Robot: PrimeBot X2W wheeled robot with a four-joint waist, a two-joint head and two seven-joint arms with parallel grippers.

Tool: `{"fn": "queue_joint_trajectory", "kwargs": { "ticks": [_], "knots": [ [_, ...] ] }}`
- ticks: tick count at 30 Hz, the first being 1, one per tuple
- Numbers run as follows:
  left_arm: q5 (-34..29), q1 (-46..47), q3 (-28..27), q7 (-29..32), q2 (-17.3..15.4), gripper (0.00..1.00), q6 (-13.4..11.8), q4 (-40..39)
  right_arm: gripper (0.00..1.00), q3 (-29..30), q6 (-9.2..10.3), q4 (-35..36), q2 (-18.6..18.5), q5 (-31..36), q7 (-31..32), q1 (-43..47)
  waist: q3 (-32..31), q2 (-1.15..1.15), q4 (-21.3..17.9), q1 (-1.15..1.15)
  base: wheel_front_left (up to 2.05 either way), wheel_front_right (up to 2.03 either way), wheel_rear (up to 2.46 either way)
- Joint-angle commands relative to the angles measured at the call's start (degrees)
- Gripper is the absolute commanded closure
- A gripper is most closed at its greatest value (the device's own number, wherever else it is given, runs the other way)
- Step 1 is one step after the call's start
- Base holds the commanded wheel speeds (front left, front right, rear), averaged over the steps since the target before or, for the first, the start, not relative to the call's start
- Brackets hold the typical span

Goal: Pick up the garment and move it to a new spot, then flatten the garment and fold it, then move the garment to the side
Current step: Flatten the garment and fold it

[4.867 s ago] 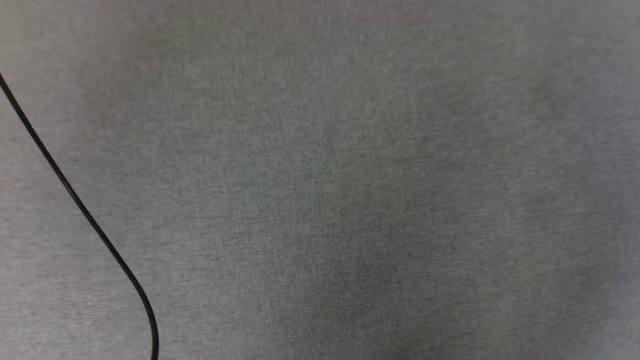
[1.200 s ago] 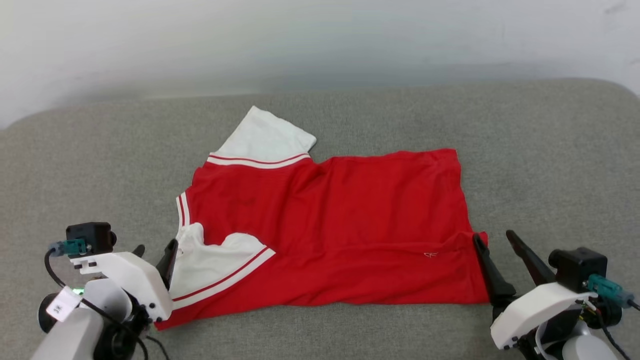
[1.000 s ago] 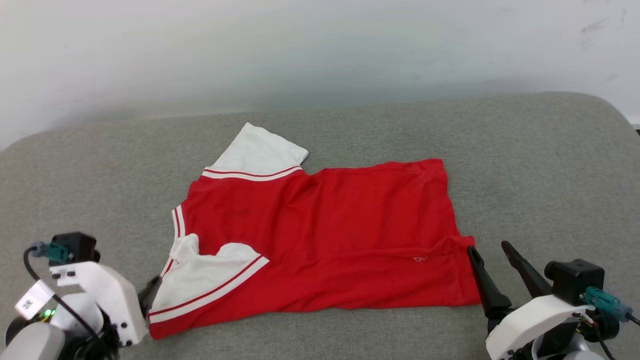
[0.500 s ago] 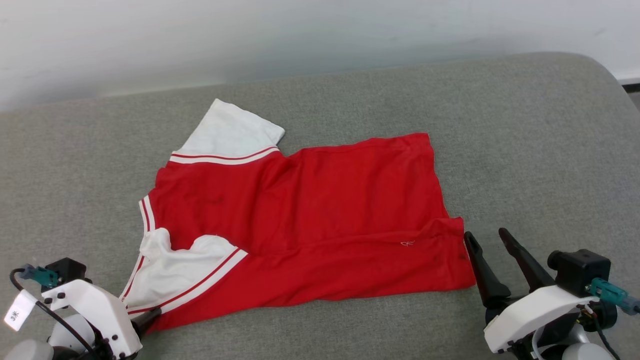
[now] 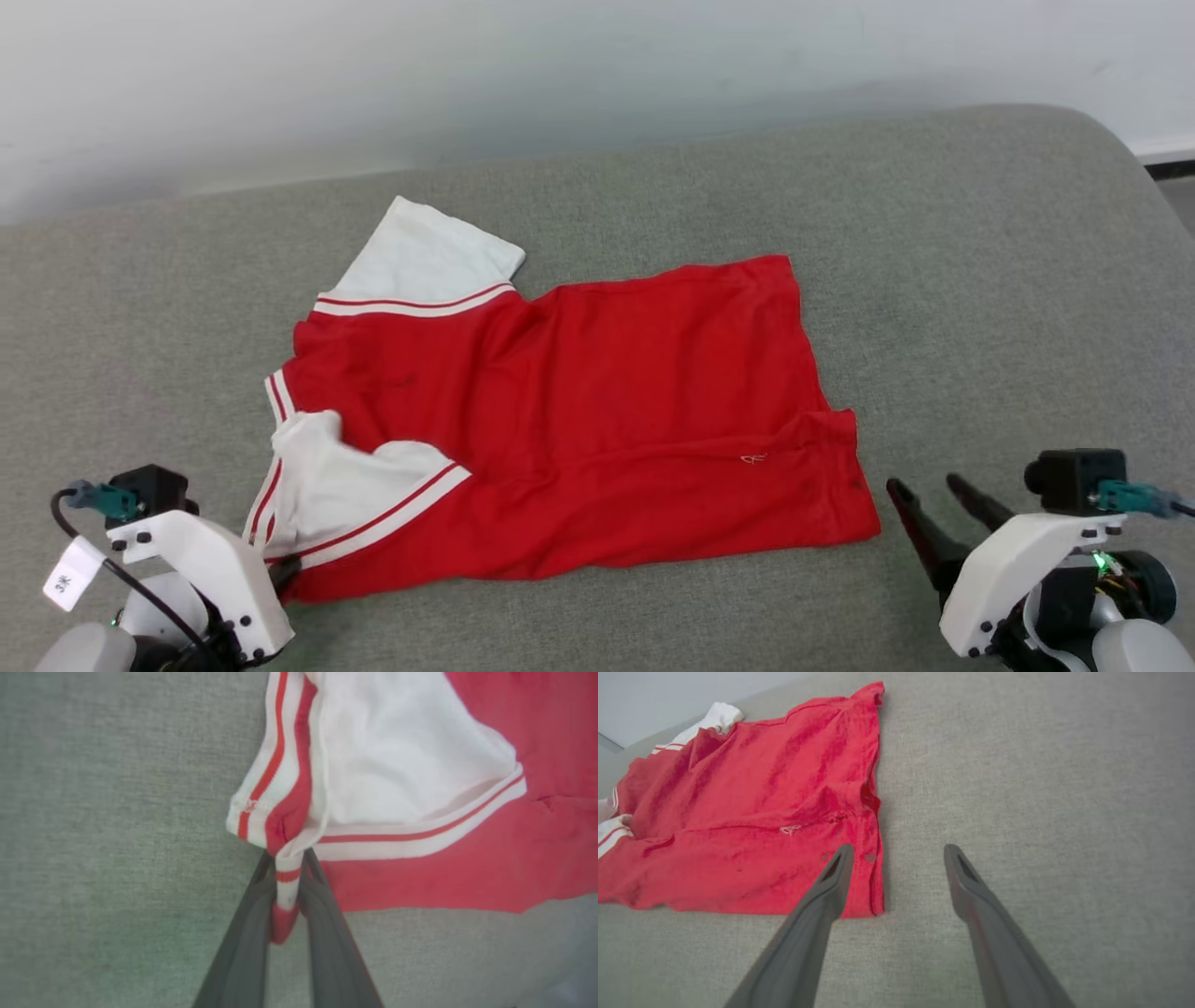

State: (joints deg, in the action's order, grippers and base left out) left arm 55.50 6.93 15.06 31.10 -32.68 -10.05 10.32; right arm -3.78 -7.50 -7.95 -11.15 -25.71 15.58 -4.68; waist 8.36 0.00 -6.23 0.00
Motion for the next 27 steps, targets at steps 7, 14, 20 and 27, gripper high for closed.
{"fn": "queue_joint_trajectory", "kwargs": {
  "ticks": [7, 14, 20, 27],
  "knots": [
    [-4.3, 0.7, 1.4, -3.0, -0.4, 1.0, -1.3, -6.8, 0.0, -4.5, 0.02, -5.7, -3.4, -3.3, 12.9, -4.9, -1.3, 0.0, 3.0, 0.0, 0.0, 0.0, 0.0],
    [-7.1, 1.9, 2.7, -4.4, -0.3, 1.0, -2.5, -11.9, 0.0, -9.2, 0.02, -15.6, -2.9, -5.4, 17.7, -10.8, 0.6, 0.0, 4.7, 0.0, 0.0, 0.0, 0.0],
    [-7.8, 1.3, 3.4, -5.1, 0.2, 1.0, -2.7, -12.7, 1.0, -13.5, -0.07, -19.7, -2.8, -8.4, 22.3, -11.2, 0.7, 0.0, 5.3, 0.0, 0.0, 0.0, 0.0],
    [-8.8, -0.5, 2.6, -7.5, -0.4, 1.0, -3.3, -12.8, 1.0, -12.7, 0.02, -16.3, -5.3, -8.4, 18.7, -11.8, -1.0, 0.0, 4.8, 0.0, 0.0, 0.0, 0.0]
  ]
}}
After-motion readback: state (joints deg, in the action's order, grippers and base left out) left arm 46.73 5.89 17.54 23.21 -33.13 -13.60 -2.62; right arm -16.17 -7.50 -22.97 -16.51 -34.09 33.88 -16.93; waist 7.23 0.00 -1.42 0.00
